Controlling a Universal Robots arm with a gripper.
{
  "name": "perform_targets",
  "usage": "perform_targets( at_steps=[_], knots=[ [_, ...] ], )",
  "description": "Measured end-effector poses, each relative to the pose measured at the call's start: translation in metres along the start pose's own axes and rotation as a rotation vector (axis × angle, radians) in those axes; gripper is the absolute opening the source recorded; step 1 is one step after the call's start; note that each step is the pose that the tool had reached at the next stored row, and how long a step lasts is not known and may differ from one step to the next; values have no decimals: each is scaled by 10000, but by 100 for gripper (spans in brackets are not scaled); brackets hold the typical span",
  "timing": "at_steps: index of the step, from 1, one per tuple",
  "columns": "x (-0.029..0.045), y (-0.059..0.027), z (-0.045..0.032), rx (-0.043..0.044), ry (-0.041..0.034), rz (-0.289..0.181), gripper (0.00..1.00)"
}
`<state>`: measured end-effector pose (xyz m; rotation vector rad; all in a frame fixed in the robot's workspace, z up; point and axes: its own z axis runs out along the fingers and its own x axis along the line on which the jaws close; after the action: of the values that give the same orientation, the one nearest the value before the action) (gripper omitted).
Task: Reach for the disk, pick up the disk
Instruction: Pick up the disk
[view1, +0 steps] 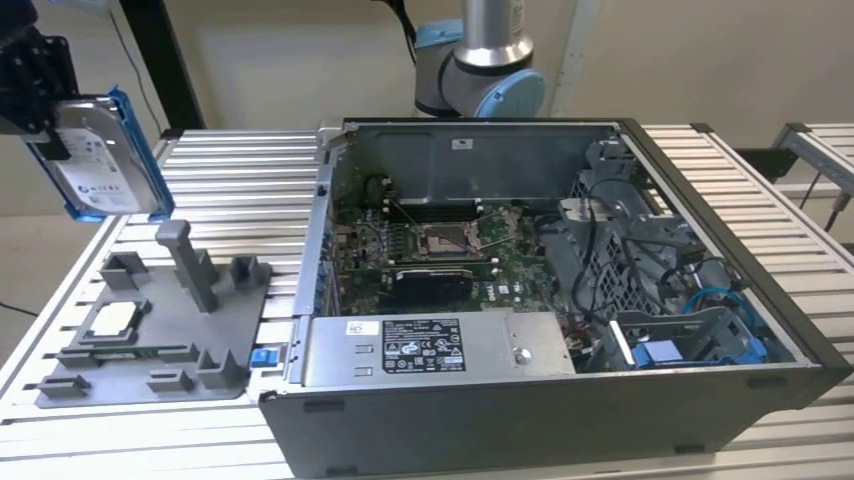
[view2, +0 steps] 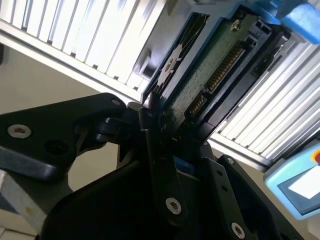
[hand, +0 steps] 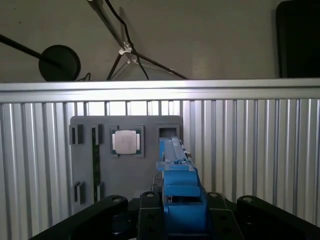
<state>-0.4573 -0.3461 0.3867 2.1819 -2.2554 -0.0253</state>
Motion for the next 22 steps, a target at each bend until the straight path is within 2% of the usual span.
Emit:
perform_targets(
  at_steps=[18,20,22],
  knots=[
    [-3,5,-347,0,0,0,0],
    [-4,6,-416,0,0,0,0],
    [-4,7,-449,0,-1,0,0]
  ],
)
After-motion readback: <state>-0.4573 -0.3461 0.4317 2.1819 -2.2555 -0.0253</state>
